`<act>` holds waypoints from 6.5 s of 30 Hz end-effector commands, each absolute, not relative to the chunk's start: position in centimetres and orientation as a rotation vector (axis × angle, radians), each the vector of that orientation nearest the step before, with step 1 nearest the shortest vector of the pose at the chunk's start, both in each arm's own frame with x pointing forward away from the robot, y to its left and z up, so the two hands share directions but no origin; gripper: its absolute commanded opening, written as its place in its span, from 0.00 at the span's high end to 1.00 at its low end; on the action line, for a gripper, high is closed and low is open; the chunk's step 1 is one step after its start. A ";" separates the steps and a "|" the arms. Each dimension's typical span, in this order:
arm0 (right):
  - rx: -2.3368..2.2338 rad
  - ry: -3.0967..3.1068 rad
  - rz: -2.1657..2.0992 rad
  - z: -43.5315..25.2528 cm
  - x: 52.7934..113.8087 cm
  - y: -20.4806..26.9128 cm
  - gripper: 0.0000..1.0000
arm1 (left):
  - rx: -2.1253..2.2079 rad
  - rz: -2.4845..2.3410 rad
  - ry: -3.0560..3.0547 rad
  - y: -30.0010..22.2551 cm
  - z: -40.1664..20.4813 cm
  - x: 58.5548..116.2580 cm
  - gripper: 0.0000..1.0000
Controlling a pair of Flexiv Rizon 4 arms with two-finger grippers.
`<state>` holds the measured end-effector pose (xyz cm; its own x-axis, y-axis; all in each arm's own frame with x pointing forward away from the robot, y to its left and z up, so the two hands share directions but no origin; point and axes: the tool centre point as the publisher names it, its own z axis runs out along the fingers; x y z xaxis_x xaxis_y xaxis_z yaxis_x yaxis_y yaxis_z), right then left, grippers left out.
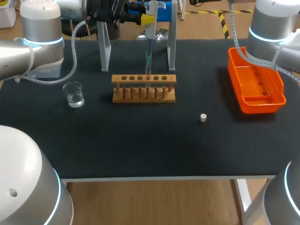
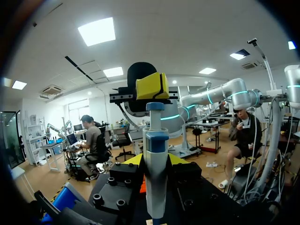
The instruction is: Invert the test tube, pick up the pipette, mount the tip to pipette, aspirate from beaker and dispense into the tube, eject the tip, return the pipette, and cap with the stopper.
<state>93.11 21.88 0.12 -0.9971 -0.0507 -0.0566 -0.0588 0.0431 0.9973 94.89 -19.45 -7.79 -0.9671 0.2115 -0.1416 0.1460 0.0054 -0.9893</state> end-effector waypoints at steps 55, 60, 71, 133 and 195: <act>-0.083 2.330 2.150 -2.9 93.1 22.8 1.00 | -0.391 2.150 -2.193 -19.4 -7.8 94.8 1.00; -0.077 2.338 2.153 -3.5 93.1 23.0 1.00 | -0.391 2.150 -2.193 -19.4 -7.8 94.8 1.00; -0.047 2.351 2.158 -4.6 93.2 23.1 1.00 | -0.391 2.150 -2.193 -19.4 -7.8 94.8 1.00; -0.097 2.426 1.958 -23.2 95.1 18.8 0.00 | -0.391 2.150 -2.193 -19.4 -7.8 94.8 1.00; -0.015 2.572 1.551 -30.6 97.9 25.6 0.00 | -0.391 2.150 -2.193 -19.4 -7.8 94.8 1.00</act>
